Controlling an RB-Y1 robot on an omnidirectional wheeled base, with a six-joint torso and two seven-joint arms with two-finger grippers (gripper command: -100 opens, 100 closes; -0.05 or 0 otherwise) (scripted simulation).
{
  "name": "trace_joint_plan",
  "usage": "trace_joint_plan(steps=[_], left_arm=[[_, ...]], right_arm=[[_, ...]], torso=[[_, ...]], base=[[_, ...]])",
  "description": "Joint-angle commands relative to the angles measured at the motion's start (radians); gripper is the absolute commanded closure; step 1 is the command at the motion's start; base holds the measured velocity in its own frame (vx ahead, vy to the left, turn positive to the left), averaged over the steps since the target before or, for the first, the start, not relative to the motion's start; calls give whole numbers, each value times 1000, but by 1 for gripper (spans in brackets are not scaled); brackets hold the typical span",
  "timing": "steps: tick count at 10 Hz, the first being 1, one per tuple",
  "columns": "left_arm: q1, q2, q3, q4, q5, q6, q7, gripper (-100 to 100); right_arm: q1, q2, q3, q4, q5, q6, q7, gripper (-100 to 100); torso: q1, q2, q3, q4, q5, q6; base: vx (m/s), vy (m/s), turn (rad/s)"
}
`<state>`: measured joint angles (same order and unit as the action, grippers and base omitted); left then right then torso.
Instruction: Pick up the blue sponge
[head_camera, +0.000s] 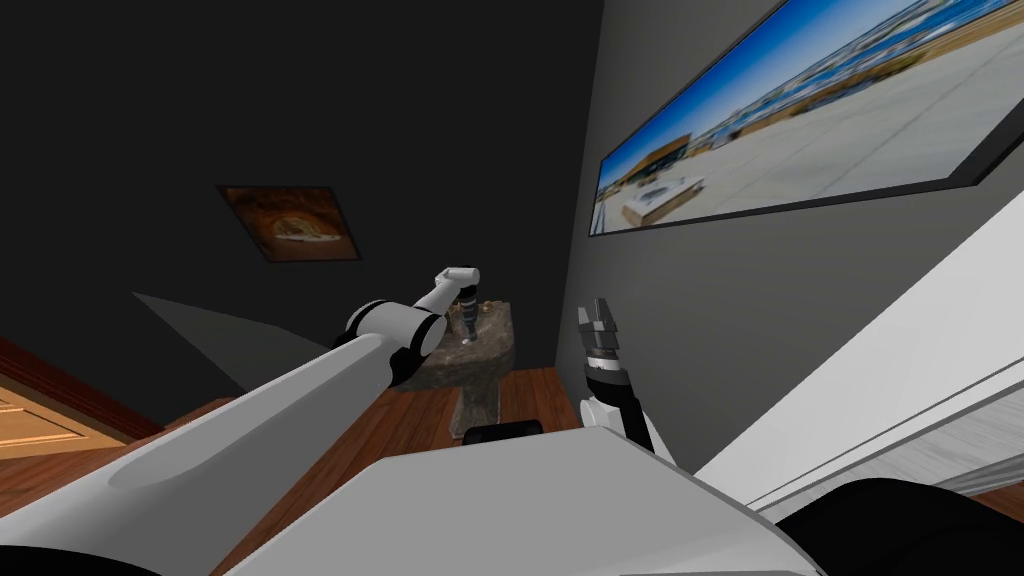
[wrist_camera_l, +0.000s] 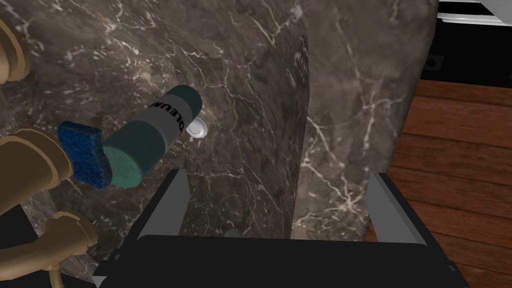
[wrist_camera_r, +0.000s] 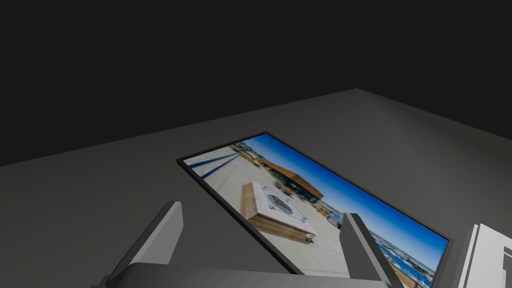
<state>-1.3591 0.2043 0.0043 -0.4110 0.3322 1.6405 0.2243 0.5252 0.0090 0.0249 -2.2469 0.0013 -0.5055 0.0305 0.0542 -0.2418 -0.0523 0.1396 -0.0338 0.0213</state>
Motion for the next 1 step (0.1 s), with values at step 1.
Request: trace_joint_plan(steps=[1], left_arm=[[0,0,0,0,0,0,0,-100]], right_arm=[[0,0,0,0,0,0,0,0]], torso=[[0,0,0,0,0,0]], base=[[0,0,0]])
